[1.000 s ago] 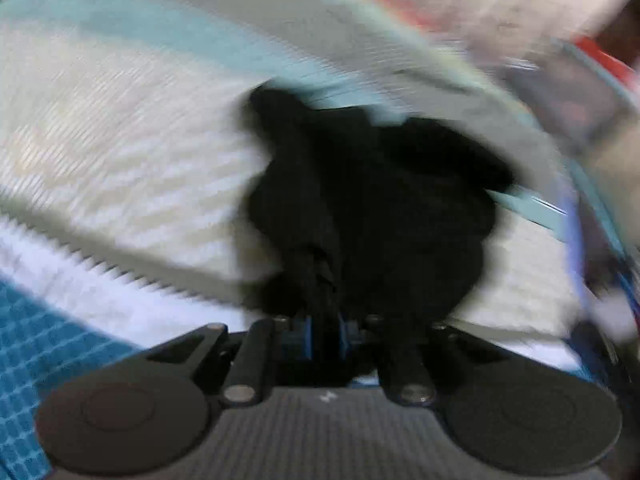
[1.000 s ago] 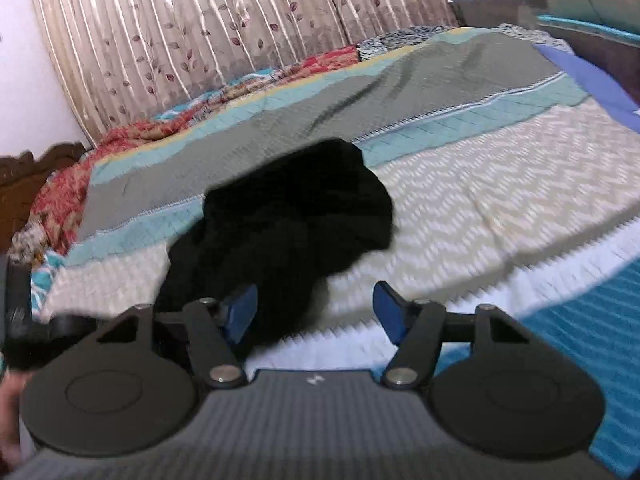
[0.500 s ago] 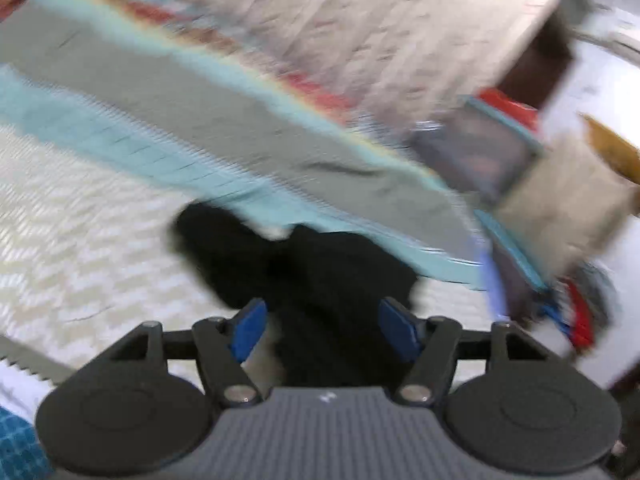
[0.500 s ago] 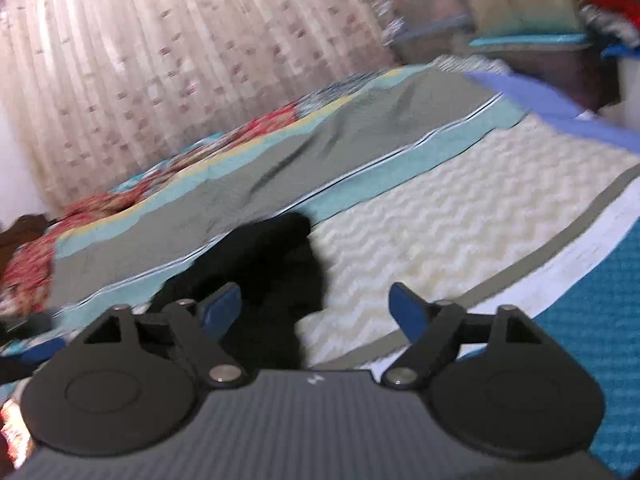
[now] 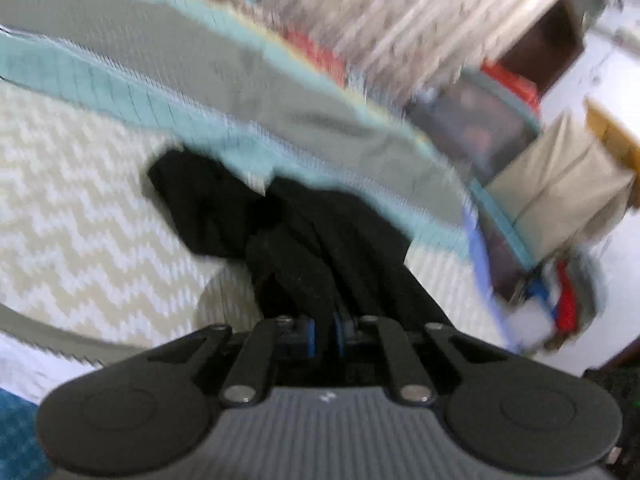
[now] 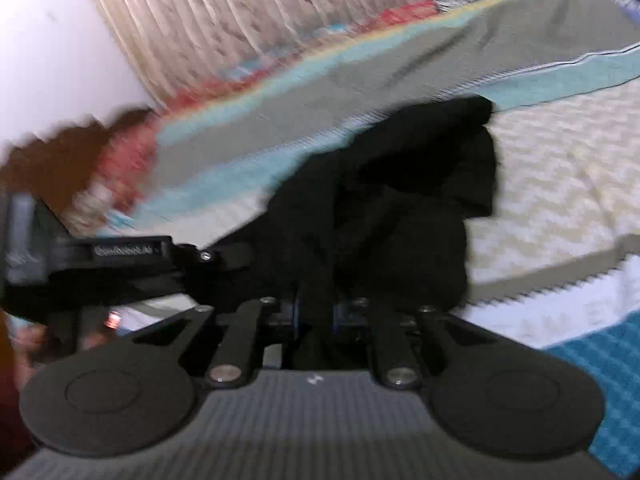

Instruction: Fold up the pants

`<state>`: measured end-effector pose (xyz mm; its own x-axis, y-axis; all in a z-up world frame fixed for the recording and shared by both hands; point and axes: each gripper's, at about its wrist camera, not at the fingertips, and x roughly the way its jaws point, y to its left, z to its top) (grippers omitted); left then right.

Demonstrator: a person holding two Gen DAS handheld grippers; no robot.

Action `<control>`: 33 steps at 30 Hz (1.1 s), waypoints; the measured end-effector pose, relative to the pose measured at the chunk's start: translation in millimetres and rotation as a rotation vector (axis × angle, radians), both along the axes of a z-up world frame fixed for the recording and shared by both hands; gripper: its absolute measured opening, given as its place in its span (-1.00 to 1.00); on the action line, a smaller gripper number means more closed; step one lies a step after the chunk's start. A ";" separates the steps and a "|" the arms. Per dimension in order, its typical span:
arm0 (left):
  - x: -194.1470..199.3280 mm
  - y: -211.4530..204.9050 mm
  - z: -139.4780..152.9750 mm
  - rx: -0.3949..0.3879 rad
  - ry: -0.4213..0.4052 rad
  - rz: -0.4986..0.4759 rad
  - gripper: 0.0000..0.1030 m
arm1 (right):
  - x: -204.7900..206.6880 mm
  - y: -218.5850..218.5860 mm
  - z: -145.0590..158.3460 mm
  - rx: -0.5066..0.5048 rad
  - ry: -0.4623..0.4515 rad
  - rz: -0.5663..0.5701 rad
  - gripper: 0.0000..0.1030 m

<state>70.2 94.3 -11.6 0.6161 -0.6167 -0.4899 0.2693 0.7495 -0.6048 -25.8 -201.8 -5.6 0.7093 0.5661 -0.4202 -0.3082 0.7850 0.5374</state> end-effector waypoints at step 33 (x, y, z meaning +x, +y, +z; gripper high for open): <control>-71.9 53.6 -9.7 0.356 0.022 0.111 -0.88 | 142.3 -67.3 53.0 0.096 -0.013 -0.342 -0.78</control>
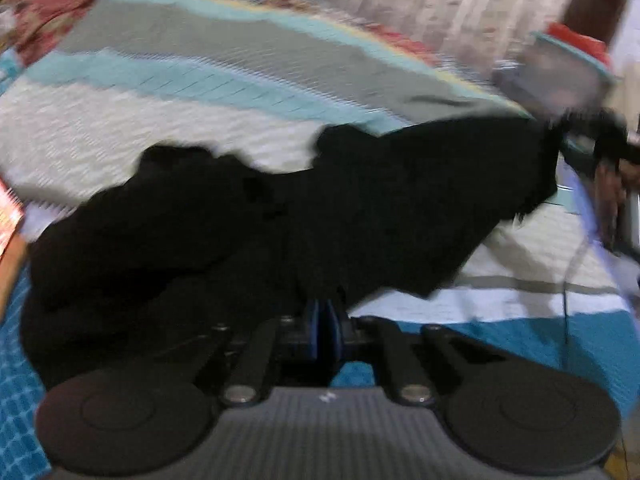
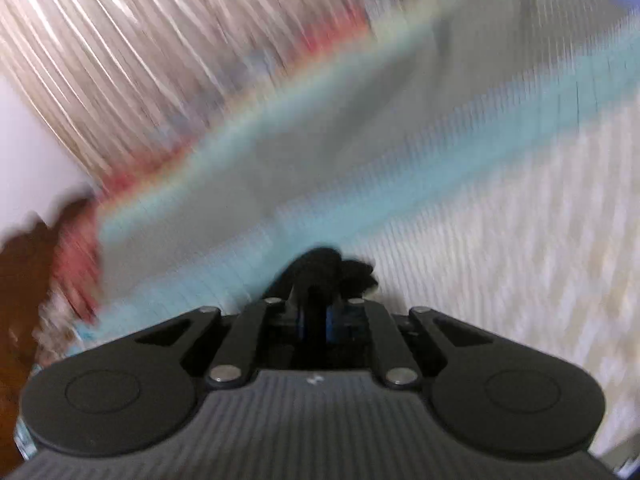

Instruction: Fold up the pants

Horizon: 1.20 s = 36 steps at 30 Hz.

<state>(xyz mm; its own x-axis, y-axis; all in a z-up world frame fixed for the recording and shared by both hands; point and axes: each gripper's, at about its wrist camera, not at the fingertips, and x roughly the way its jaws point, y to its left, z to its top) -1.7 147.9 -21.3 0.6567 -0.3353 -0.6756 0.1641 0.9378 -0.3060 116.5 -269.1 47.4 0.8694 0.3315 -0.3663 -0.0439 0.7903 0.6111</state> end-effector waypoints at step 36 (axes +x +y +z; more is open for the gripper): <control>-2.0 -14.3 -49.9 -0.247 0.324 0.053 -0.06 | -113.9 -135.6 -118.7 -0.544 0.372 -0.398 0.50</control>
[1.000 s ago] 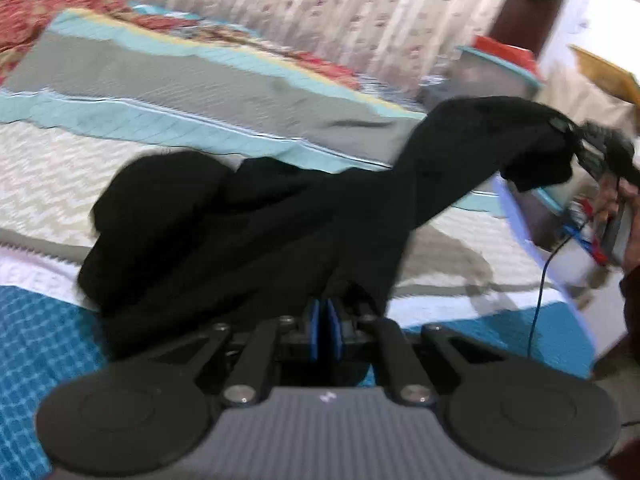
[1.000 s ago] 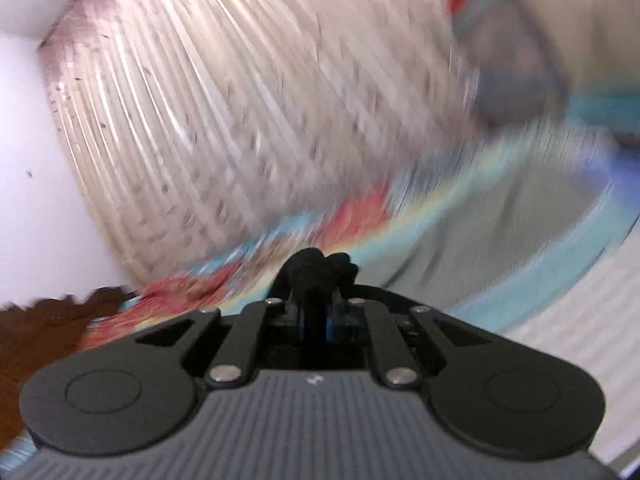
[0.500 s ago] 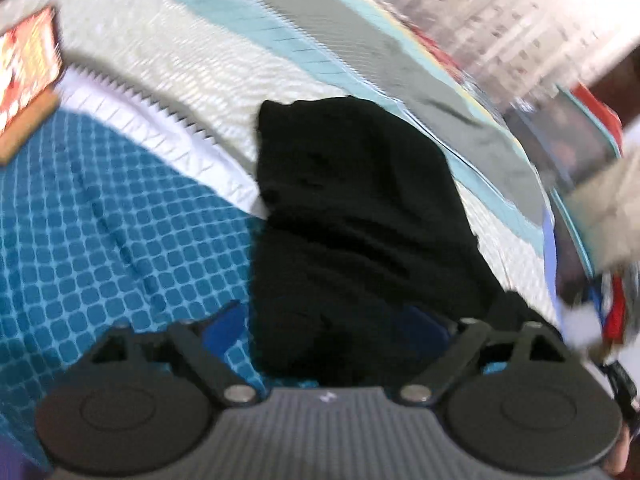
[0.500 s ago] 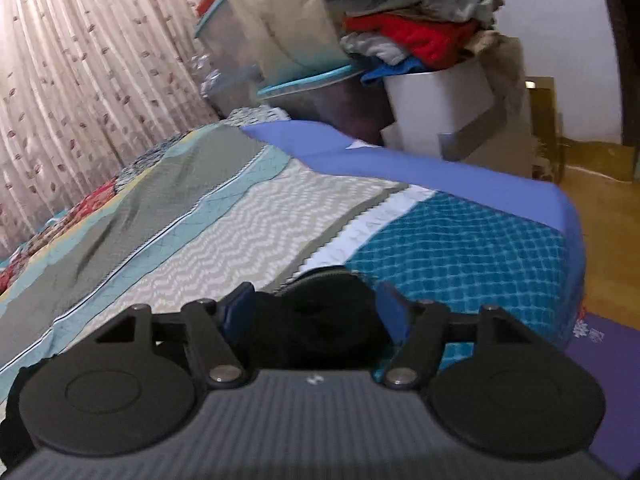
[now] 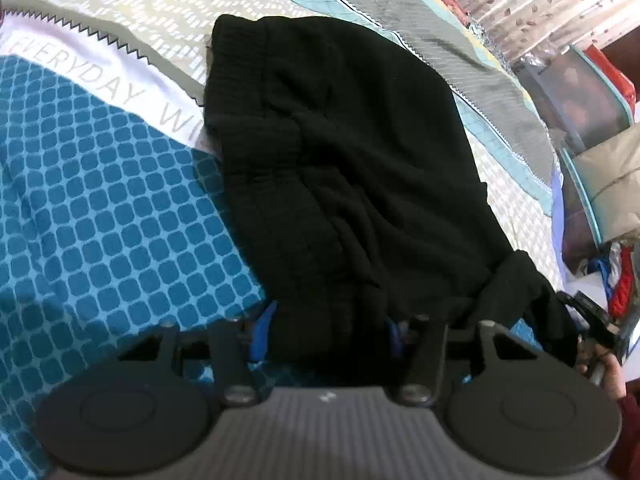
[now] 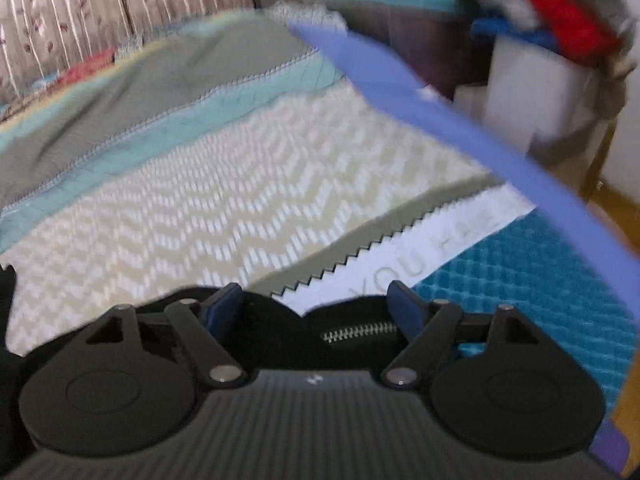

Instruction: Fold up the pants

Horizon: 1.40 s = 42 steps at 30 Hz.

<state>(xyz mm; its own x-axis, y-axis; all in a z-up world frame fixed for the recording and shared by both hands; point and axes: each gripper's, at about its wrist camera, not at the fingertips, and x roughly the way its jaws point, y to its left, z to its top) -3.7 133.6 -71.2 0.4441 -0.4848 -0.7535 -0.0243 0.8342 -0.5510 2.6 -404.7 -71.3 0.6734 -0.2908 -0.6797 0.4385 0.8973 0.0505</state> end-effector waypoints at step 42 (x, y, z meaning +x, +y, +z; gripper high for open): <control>-6.3 47.4 50.7 0.083 -0.061 0.139 -0.33 | -74.7 -49.8 1.8 0.282 -0.199 -0.144 -0.83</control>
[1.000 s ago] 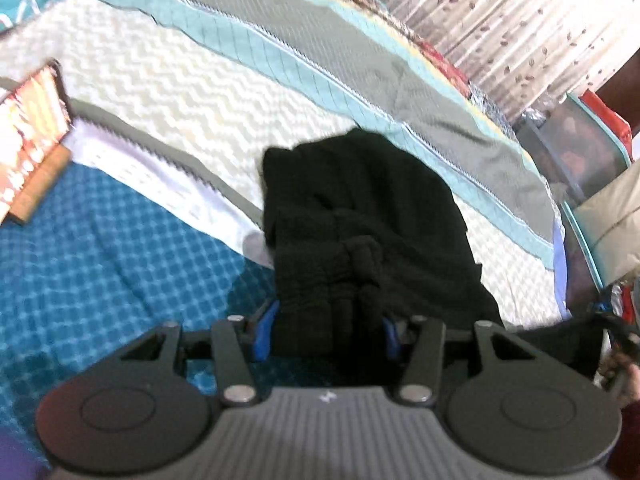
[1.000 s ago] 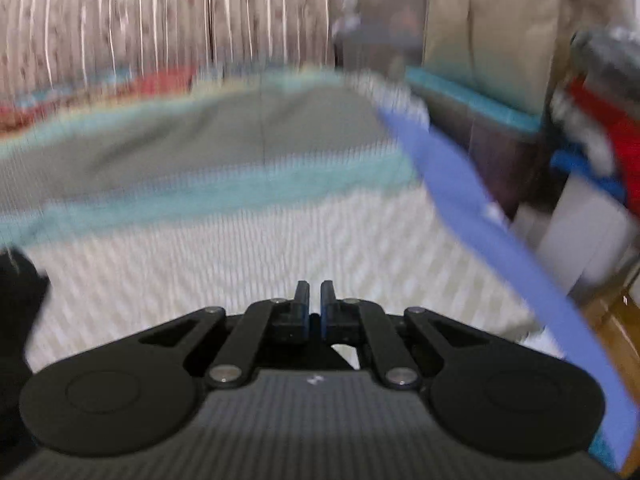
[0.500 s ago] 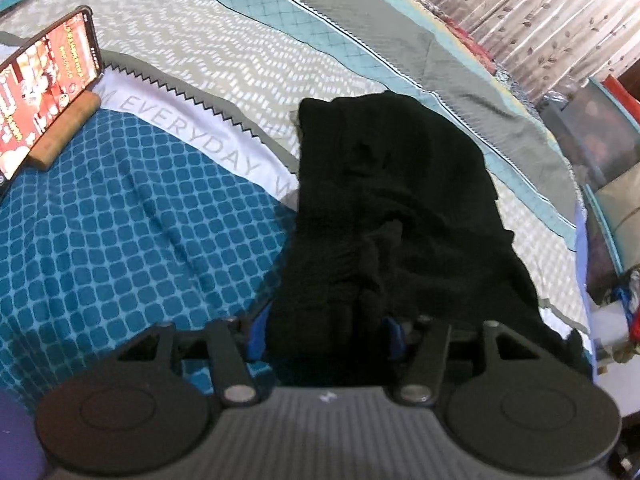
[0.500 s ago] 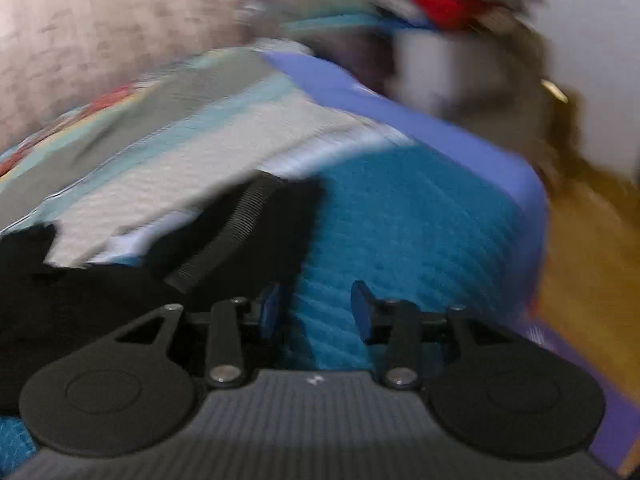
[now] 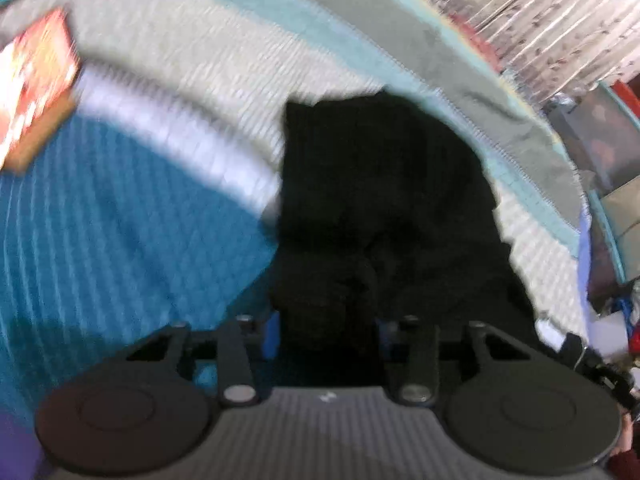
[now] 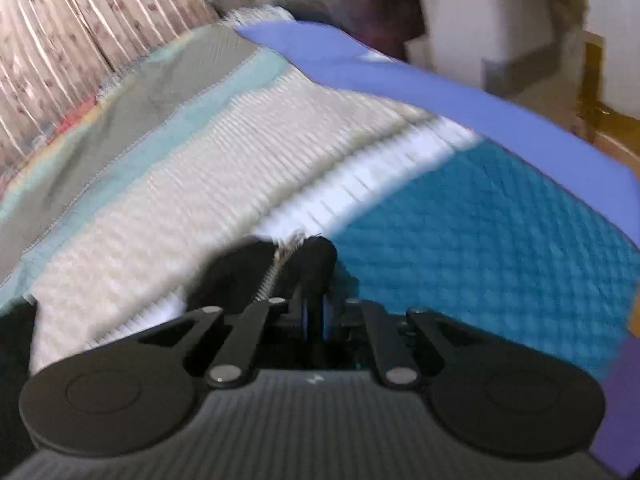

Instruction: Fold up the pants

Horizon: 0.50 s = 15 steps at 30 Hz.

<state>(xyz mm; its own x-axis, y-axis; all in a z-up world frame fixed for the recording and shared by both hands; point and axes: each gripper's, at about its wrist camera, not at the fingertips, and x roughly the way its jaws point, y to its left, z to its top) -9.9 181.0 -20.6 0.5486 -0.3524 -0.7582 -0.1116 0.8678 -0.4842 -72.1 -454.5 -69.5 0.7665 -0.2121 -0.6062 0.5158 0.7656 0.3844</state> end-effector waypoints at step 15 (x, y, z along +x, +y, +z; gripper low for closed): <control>-10.9 31.9 69.8 0.044 -0.167 0.023 -0.34 | -80.2 -52.2 43.1 0.043 -0.295 -0.301 -0.83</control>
